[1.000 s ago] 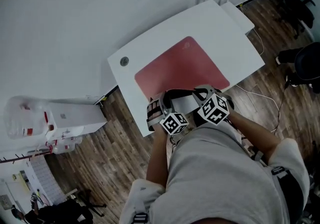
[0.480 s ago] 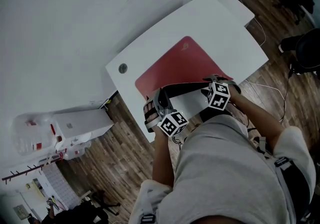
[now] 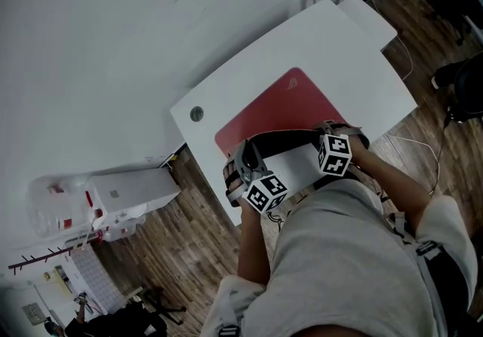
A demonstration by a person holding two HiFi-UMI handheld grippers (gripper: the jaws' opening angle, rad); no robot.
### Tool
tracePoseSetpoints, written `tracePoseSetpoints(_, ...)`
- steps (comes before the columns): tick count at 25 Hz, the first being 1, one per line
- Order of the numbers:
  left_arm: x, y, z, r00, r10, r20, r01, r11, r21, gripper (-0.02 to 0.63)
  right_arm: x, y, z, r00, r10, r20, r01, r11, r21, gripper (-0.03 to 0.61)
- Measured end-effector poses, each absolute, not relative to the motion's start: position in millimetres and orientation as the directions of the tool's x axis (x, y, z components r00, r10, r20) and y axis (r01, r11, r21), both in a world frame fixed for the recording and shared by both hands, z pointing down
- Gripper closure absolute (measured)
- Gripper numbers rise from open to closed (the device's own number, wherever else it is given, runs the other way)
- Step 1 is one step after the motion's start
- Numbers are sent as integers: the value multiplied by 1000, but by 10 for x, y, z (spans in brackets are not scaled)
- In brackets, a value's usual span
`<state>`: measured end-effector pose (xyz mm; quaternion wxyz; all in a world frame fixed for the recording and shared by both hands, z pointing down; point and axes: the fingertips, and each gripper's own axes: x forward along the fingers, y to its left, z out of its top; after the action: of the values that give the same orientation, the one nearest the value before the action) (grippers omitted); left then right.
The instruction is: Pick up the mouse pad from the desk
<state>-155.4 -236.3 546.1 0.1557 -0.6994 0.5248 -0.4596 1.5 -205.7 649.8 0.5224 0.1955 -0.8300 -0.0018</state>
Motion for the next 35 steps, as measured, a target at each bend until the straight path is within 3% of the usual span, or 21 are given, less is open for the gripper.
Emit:
tracePoseSetpoints(8,-1602,-2544,5477,29,-863,505,-674,-390,-628,584,-22,-2298,6413,-363,-406,839,-370,889,270,515)
tracePoseSetpoints(20,-1931,-2651,5405,122,-850,513,-915,-297,-275,584,-359,-3112,5870,-399,-514,759,-439,834,334,528)
tracePoseSetpoints(27,-2094,-2638,5281,311,-829,464,-914,-395,-93,584,-506,-3137,5583,-348,-592,726,-528,764,370,528)
tracePoseSetpoints(35,-2110,-2644,4941,389,-841,376,-899,-436,-47,584,-604,-3177,5191,-324,-688,650,-596,682,424,528)
